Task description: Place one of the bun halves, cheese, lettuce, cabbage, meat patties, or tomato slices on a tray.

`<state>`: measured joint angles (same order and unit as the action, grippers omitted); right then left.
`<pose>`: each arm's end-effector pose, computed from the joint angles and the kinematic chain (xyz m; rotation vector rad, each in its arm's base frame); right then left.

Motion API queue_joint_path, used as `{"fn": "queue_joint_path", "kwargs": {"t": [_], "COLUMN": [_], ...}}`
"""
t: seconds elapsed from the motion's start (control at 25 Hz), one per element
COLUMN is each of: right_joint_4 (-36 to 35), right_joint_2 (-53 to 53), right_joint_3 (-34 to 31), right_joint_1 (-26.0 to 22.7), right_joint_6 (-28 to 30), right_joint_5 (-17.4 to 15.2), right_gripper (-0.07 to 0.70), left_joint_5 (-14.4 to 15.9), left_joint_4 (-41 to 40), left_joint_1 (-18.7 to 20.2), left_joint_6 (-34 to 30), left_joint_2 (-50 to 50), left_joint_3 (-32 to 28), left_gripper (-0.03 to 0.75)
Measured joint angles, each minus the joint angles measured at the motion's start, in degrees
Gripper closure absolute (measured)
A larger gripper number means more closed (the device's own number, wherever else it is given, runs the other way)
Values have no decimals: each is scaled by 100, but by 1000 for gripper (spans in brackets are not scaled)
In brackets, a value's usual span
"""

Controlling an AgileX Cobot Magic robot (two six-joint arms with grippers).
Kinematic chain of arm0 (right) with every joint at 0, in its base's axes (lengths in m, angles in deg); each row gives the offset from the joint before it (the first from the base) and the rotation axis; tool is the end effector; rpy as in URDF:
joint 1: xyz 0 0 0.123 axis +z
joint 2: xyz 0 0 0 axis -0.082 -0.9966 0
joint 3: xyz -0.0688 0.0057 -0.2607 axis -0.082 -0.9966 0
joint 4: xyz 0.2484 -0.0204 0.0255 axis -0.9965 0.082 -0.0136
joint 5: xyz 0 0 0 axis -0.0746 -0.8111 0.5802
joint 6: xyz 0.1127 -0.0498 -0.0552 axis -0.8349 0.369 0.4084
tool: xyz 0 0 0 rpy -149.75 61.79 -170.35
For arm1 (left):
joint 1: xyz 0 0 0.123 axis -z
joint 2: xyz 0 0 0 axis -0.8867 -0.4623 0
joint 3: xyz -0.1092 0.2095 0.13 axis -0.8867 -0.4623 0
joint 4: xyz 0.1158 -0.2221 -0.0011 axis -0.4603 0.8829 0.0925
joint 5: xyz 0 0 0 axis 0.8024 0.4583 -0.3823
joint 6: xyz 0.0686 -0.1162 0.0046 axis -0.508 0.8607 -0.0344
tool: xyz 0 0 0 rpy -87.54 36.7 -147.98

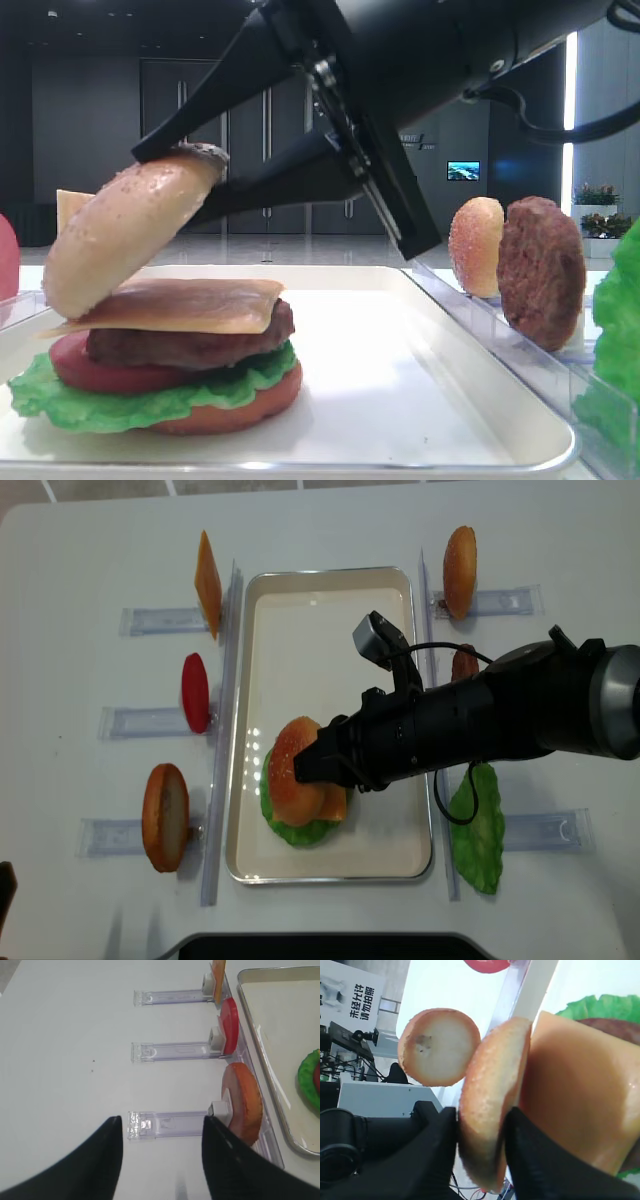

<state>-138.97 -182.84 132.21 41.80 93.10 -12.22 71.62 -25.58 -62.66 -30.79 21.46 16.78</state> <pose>0.2165 0.2767 0.1423 -0.4085 2.4481 1.4770 0.0458 0.0066 0.2427 -0.0071 2.1080 0.0655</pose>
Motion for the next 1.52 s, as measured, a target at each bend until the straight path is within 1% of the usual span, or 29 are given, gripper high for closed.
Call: {"fn": "queue_joint_path", "kwargs": {"t": [0.16, 0.2, 0.28, 0.36, 0.44, 0.52, 0.72, 0.8, 0.96, 1.12, 1.28, 1.32, 1.36, 1.4, 1.44, 1.48, 1.52], "right_joint_4": [0, 0, 5, 5, 16, 99, 574, 722, 1025, 1385, 1886, 2155, 2584, 3177, 3790, 4646, 5563], "right_joint_2": [0, 0, 0, 0, 0, 0, 0, 0, 88, 472, 930, 1021, 1085, 1121, 1133, 1138, 1138], "right_joint_3": [0, 0, 0, 0, 0, 6, 106, 144, 164, 178, 458, 563, 662, 793, 939, 1104, 1249], "right_joint_1": [0, 0, 0, 0, 0, 0, 0, 0, 4, -1, -1, -12, -56, -111, -209, -333, -444], "right_joint_6": [6, 15, 58, 161, 270, 310, 315, 321, 321, 332, 259, 125, -179, -666, -1299, -1908, -2676], "right_joint_5": [80, 105, 160, 237, 394, 627, 1282, 1473, 1689, 2172, 2253, 2248, 2171, 1954, 1751, 1519, 1200], "right_gripper": [231, 206, 184, 176, 173, 173, 173, 171, 167, 167, 167, 167, 170, 174, 177, 178, 178], "left_joint_5": [0, 0, 0, 0, 0, 0, 0, 0, 0, 0, 0, 0, 0, 0, 0, 0, 0], "left_joint_4": [0, 0, 0, 0, 0, 0, 0, 0, 0, 0, 0, 0, 0, 0, 0, 0, 0], "left_joint_1": [0, 0, 0, 0, 0, 0, 0, 0, 0, 0, 0, 0, 0, 0, 0, 0, 0], "left_joint_6": [0, -30, -30, -30, -30, -30, -30, -30, -30, -30, -30, -30, -30, -30, -30, -30, -30], "left_joint_2": [0, 0, 0, 0, 0, 0, 0, 0, 0, 0, 0, 0, 0, 0, 0, 0, 0], "left_joint_3": [0, 0, 0, 0, 0, 0, 0, 0, 0, 0, 0, 0, 0, 0, 0, 0, 0], "left_gripper": [325, 325, 325, 325, 325, 325, 325, 325, 325, 325, 325, 325, 325, 325, 325, 325, 325]}}
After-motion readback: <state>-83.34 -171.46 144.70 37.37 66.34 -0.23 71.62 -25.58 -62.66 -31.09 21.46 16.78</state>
